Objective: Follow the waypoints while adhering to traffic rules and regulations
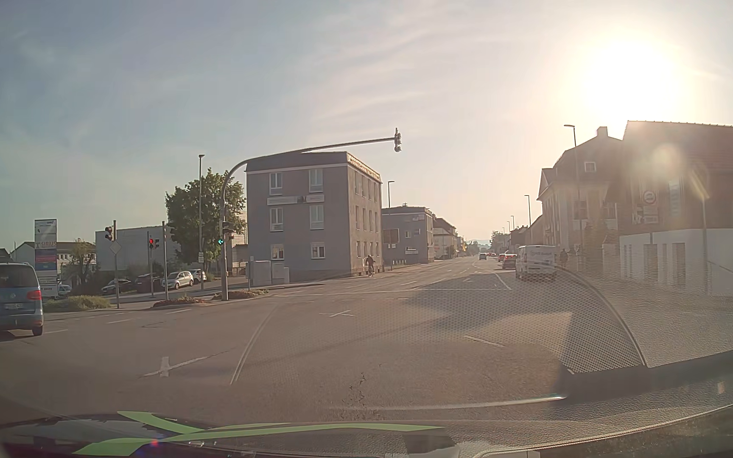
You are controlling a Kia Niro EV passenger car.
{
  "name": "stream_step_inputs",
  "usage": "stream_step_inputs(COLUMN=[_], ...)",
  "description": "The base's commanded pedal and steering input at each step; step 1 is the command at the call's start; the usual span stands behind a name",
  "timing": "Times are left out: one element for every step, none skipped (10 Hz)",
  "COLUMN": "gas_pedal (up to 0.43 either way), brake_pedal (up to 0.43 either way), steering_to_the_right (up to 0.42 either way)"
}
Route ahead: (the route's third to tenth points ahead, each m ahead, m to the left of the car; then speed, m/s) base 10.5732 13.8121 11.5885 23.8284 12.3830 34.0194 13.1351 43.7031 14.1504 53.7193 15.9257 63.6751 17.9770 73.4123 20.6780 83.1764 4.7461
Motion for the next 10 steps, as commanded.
stream_step_inputs(gas_pedal=[0.000,0.000,0.000,0.000,0.000,0.008,0.020,0.039,0.047,0.047], brake_pedal=[0.000,0.000,0.000,0.000,0.000,0.000,0.000,0.000,0.000,0.000], steering_to_the_right=[-0.141,-0.148,-0.154,-0.154,-0.154,-0.153,-0.150,-0.148,-0.148,-0.149])
